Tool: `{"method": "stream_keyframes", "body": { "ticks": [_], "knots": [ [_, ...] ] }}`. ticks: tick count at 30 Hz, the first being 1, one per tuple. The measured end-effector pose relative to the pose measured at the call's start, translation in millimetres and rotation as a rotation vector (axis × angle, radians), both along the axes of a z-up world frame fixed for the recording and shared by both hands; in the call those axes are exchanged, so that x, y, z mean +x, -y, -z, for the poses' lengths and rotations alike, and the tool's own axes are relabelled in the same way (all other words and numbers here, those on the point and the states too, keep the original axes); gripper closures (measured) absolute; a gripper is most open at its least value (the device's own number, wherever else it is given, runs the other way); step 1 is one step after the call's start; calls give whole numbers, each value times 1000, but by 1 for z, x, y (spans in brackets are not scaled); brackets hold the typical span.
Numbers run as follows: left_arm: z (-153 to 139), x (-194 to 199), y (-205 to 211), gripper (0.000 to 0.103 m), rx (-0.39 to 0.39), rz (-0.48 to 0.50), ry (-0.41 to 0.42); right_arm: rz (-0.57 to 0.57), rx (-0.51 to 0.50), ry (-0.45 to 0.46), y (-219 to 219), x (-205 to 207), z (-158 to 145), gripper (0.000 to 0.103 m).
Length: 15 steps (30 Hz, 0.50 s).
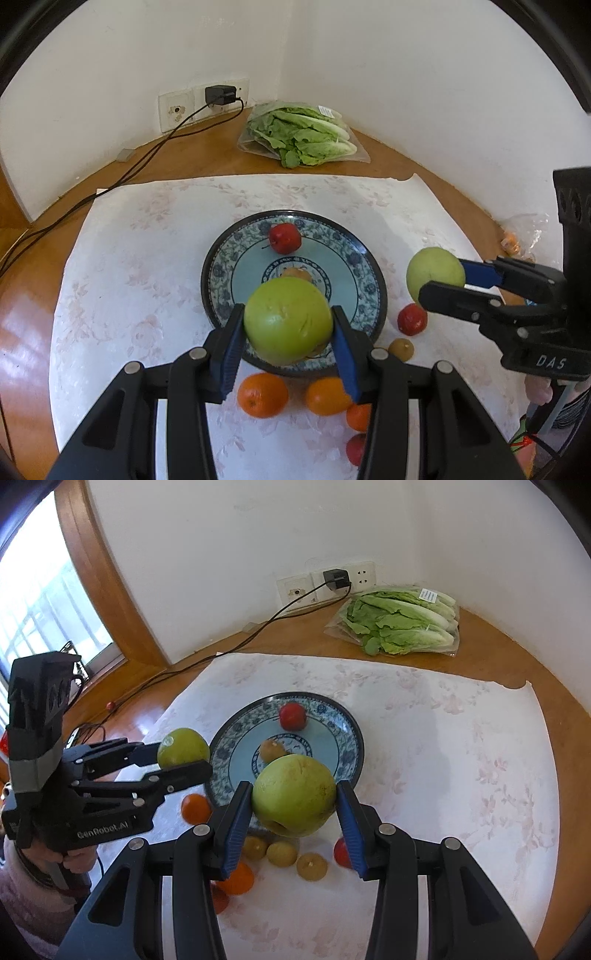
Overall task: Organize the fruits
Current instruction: 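Carry the pomelo over the plate with the left tool while the right tool carries the green apple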
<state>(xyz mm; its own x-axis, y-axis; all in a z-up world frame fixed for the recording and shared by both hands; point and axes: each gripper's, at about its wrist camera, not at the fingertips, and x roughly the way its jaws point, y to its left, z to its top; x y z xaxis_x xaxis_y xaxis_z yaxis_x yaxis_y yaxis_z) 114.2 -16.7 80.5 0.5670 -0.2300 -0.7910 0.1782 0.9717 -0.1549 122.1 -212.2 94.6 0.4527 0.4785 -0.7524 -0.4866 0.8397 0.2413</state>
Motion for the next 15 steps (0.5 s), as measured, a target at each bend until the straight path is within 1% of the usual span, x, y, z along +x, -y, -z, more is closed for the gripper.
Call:
{"method": "stream_keyframes", "body": {
  "ticks": [6, 13, 15],
  "knots": [
    [14, 13, 3, 56, 11, -9, -32, 10, 2, 0, -4, 15, 4, 57],
    [28, 22, 2, 56, 41, -18, -43, 23, -11, 12, -13, 27, 20, 57],
    [29, 23, 1, 56, 42, -22, -34, 28, -4, 9, -14, 30, 24, 57]
  ]
}}
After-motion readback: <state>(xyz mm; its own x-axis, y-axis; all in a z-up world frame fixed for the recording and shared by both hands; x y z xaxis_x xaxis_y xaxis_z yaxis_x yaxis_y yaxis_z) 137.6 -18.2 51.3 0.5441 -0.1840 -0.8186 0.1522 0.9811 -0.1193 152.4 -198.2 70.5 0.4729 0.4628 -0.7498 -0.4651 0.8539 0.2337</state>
